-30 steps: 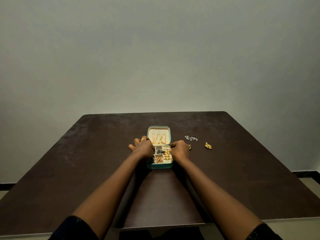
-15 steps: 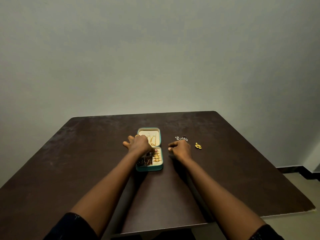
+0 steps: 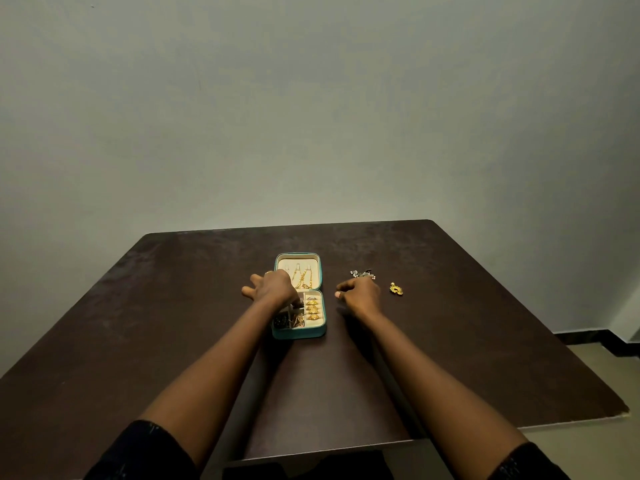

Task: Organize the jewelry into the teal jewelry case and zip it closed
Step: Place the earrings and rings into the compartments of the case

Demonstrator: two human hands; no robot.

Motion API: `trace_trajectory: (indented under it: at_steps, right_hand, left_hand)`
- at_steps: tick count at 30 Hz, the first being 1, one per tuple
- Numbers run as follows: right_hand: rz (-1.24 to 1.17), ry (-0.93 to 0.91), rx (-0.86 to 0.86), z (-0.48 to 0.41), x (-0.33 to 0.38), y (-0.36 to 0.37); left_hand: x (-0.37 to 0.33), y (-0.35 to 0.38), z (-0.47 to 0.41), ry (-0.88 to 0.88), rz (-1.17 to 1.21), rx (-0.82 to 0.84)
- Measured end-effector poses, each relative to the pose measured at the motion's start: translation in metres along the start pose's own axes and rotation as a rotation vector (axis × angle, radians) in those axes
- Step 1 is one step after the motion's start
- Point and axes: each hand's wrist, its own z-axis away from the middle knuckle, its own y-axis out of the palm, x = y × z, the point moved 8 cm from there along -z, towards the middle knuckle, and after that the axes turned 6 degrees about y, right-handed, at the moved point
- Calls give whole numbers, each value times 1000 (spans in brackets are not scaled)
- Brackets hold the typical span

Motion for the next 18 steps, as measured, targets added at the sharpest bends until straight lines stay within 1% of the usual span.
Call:
trace_trajectory:
  at_steps: [3, 5, 9, 12, 15, 18]
  right_hand:
    - [-5, 3, -1, 0, -2, 1]
    - [-17, 9, -4, -2, -4, 0]
    - [-88, 41, -55, -8, -7, -14]
    - [-188, 79, -122, -16, -14, -33]
    - [-199, 107, -193, -25, -23, -55]
    - [-221, 147, -258, -32, -33, -73]
  left_hand:
    - [4, 3, 0, -11, 27, -6]
    - [3, -1, -1, -6, 48, -46]
    - [-17, -9, -4, 91, 115, -143]
    - [-46, -3, -1, 208, 70, -107]
    - [-74, 7, 2, 307, 14, -64]
    - [-93, 17, -1, 371, 27, -62]
